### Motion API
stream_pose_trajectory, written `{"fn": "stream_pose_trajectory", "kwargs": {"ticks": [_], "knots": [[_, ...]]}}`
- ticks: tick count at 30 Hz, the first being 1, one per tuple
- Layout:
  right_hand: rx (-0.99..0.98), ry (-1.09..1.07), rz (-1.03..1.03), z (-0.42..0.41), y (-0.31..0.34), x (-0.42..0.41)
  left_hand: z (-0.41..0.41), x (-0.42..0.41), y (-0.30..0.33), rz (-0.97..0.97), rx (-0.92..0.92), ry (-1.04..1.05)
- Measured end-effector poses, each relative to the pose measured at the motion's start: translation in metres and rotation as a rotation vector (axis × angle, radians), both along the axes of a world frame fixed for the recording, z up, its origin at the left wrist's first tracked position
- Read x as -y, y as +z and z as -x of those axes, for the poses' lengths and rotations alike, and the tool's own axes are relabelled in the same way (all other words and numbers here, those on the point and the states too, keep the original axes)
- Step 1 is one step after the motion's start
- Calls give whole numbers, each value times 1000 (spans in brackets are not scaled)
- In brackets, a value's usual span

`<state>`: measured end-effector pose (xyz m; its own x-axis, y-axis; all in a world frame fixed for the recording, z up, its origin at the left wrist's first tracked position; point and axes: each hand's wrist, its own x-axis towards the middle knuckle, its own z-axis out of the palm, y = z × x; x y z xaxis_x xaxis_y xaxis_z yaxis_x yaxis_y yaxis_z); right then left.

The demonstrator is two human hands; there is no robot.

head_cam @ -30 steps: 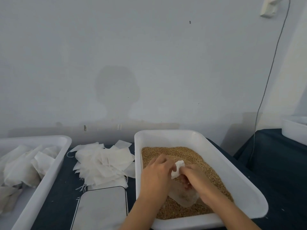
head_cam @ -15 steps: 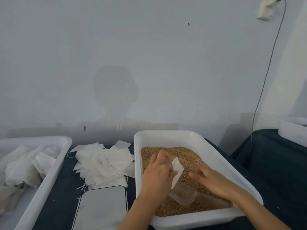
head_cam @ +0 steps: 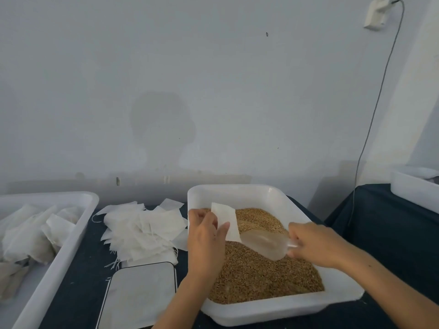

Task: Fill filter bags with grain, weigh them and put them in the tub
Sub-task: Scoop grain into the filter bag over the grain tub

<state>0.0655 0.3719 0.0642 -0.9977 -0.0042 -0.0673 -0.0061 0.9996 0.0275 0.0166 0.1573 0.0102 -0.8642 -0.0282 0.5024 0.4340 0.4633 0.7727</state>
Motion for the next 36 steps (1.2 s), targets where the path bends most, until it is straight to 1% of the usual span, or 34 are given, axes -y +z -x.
{"fn": "stream_pose_trajectory", "kwargs": {"ticks": [2, 3, 6, 10, 15, 18, 20, 24, 26, 28, 33, 36], "knots": [[-50, -9, -109, -2, 10, -1, 2, 0, -1, 33, 0, 14], [-60, -12, -126, -1, 11, 0, 1, 0, -1, 66, -10, 10], [-10, -9, -118, 4, 1, 13, -1, -2, -1, 146, -76, 8], [-24, -10, -17, 20, -24, 29, -4, 0, 0, 202, -171, 85], [-70, 56, 83, 35, -45, 37, -4, 1, 0, 250, -204, 55], [-45, 28, 182, 35, -52, 32, -3, 1, 0, 279, -174, 29], [-47, 0, 247, 31, -53, 26, -2, 0, 0, 312, -141, 64], [-103, -50, 322, 17, -43, 10, 3, 1, 2, 510, -143, 160], [-118, -82, 345, 8, -30, 1, 9, 4, 3, 589, -149, 161], [-112, -108, 343, -2, -12, -7, 17, 6, 5, 666, -124, 99], [-106, -89, 327, -21, 30, -18, 33, 1, 2, 852, -14, -271], [-71, -58, 330, -24, 40, -19, 35, 0, -5, 897, -28, -354]]}}
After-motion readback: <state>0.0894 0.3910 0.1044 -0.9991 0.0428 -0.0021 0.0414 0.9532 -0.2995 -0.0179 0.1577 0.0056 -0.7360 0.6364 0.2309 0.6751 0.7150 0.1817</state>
